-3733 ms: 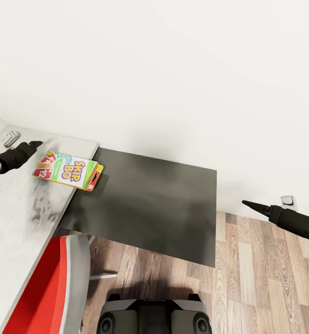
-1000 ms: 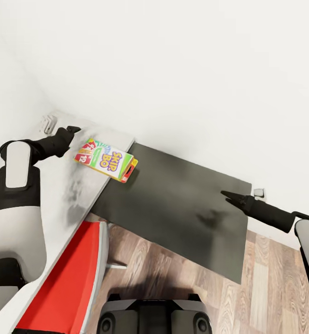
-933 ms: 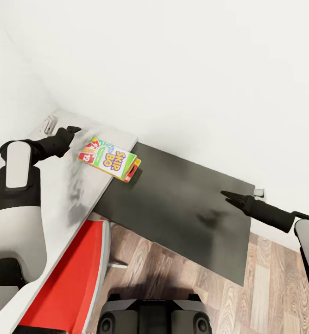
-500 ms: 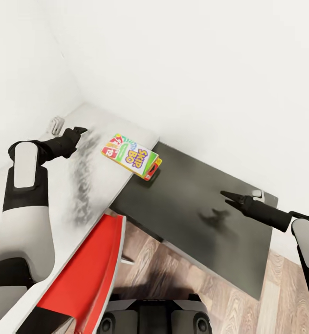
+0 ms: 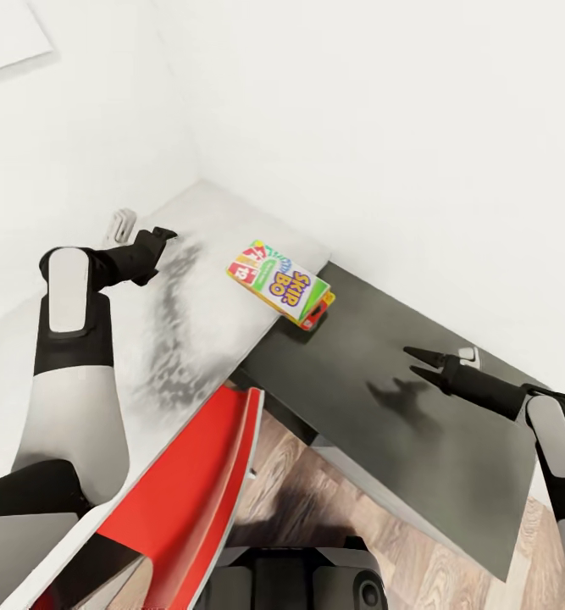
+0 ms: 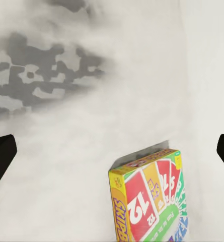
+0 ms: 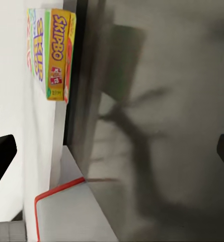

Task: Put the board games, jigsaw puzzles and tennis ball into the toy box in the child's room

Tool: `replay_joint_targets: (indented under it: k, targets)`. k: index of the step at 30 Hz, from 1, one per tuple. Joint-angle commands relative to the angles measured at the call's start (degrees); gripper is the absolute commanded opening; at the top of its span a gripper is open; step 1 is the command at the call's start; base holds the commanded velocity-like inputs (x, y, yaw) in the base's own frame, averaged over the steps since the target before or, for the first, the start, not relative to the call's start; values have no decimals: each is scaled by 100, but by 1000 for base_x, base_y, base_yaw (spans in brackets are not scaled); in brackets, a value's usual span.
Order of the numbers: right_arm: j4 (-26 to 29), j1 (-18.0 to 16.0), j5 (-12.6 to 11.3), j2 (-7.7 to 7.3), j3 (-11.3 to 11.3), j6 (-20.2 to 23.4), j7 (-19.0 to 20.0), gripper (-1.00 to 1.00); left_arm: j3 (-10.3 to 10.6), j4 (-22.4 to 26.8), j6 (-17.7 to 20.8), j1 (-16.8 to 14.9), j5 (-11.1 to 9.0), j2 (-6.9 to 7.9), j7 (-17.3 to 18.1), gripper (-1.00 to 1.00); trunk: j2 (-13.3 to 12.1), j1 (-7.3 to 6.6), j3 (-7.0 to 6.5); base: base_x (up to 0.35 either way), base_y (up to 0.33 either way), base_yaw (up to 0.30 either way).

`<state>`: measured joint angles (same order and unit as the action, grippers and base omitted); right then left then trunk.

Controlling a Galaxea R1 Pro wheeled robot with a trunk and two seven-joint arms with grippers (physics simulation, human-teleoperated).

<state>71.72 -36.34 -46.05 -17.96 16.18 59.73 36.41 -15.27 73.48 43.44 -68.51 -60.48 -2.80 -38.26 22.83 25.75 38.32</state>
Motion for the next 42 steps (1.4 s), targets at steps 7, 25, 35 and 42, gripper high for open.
replay_joint_targets:
  k: [7, 25, 35, 42]
  targets:
    - [-98, -36, 27, 17, 24, 27, 64, 100, 43, -14, 27, -140, -72, -55, -92, 100, 9, 3, 7, 0, 0, 91]
    - [-196, -57, -5, 28, 49, 27, 582, 100, 167, -61, 45, -281, -515, 180, 204, 100, 9, 3, 7, 0, 0, 20]
    - [-507, -67, -27, 29, 49, -474, 1262, 100, 104, -392, 52, -517, -660, 246, 274, 100, 9, 3, 7, 0, 0, 3]
    - [-639, -72, -40, 42, 51, -838, 1526, 100, -102, -595, 57, -662, -697, 138, 239, 100, 9, 3, 7, 0, 0, 0]
